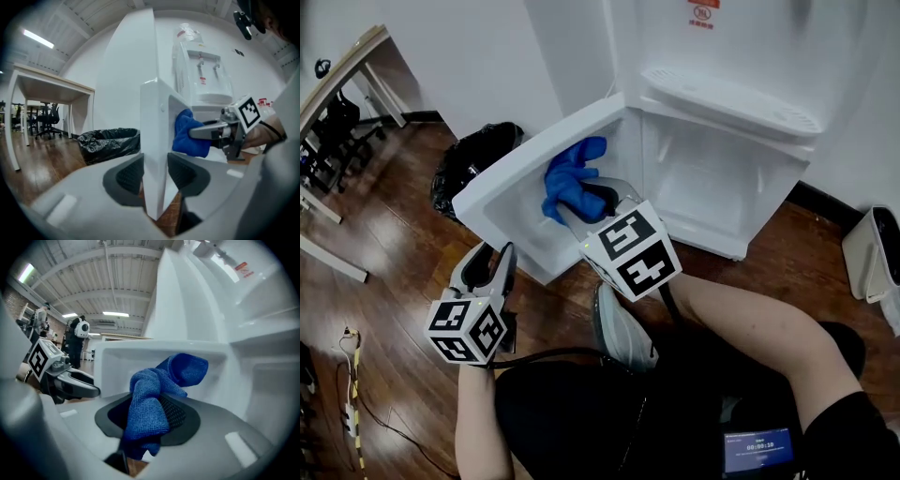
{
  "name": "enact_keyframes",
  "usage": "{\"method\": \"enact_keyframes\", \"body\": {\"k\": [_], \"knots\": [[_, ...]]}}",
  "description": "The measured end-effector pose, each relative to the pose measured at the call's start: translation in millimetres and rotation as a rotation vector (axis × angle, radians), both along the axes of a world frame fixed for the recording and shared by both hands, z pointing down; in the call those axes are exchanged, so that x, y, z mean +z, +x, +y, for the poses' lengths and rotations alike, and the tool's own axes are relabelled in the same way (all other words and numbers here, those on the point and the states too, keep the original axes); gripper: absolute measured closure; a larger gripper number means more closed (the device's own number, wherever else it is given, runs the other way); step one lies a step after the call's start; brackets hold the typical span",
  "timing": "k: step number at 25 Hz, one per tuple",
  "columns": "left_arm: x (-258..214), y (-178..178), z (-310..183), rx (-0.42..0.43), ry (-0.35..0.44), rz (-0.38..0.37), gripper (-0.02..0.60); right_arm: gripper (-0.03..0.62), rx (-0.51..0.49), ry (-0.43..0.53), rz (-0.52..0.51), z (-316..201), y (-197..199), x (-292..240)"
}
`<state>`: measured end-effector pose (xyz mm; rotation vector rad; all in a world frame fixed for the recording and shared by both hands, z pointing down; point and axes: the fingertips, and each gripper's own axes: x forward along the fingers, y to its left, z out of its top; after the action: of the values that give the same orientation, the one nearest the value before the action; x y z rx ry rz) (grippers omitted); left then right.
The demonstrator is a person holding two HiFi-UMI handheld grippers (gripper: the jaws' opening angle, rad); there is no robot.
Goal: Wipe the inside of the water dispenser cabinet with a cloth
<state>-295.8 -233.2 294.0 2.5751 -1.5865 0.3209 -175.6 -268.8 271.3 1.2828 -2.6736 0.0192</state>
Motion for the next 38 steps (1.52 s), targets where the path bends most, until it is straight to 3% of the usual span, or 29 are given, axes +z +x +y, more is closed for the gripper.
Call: {"method": "enact_keyframes", "body": {"k": [4,8,18,21,24,31,35,38], "knots": [[-3,-2,-1,-0.001,0.013,0.010,0.423,0.451,-0.155,0.038,-0.020,34,-68,-9],[-1,-2,-1,-0.003,0.007,0.010,0.423,0.451,-0.174,0.083,0.037,38,-74,-3],[-3,-1,-7,-0.016,0.006,0.010,0.422,0.450,0.185,-0.010,0.140,-37,63,49],[-1,0,-6,-0.018,-0.002,0.014,0.422,0.450,0.252,-0.032,0.187,-44,75,64],[0,-3,-5,-0.021,-0.010,0.019,0.422,0.448,0.203,-0.035,0.210,-32,40,73],[-2,-3,-7,-0.025,-0.007,0.030,0.422,0.448,-0.087,0.027,0.220,23,-84,68],[-2,-5,-4,-0.022,-0.004,0.032,0.422,0.448,-0.115,0.045,0.251,25,-81,74],[-2,-5,-6,-0.022,-0.002,0.034,0.422,0.448,-0.002,0.009,0.273,1,-30,88]]}}
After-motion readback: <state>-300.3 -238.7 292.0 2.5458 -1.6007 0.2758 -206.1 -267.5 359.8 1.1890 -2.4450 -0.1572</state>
